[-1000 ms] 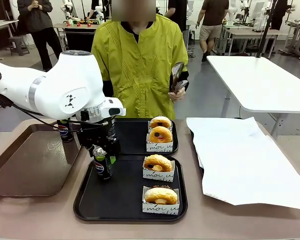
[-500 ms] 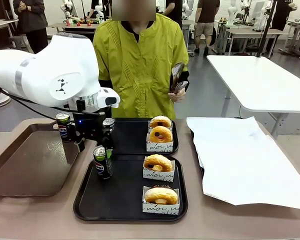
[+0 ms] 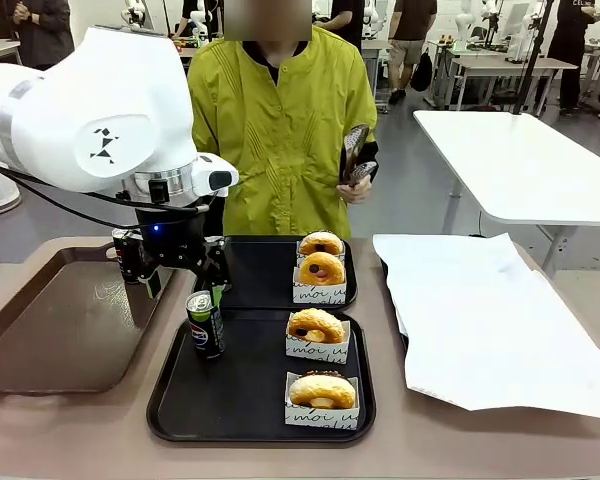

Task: Set up donuts and drinks on trays.
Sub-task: Pick up one Pepsi coke from the Handle tray and place it on the Flat Tray without a Pepsi coke.

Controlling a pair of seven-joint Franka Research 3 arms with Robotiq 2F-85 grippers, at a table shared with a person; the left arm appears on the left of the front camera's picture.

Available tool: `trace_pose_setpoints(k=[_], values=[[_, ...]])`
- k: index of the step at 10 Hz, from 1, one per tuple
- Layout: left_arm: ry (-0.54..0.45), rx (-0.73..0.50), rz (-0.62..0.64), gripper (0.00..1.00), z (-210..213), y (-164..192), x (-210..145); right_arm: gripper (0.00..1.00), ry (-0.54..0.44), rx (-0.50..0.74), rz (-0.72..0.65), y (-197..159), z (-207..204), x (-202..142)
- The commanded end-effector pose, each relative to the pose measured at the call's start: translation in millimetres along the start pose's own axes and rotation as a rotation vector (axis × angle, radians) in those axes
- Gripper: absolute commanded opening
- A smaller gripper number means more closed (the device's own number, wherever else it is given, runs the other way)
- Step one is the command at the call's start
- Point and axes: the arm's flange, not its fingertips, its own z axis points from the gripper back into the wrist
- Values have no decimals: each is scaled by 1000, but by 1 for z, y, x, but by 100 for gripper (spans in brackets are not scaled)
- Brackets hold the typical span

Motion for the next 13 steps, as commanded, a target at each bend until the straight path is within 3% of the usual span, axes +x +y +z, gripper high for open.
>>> trace_pose_setpoints(k=[1, 6, 8, 11, 13], values=[[14, 3, 2, 100, -10, 2, 5, 100, -5, 14, 12, 0, -1, -1], [25, 4, 3, 100, -11, 1, 4, 100, -5, 14, 12, 0, -1, -1], [-16, -119, -118, 100, 33, 61, 15, 100, -5, 14, 12, 0, -1, -1], [-105, -305, -86, 100, 68, 185, -20, 100, -5, 14, 12, 0, -1, -1], [-104, -500, -56, 100, 70, 256, -24, 100, -5, 14, 12, 0, -1, -1]])
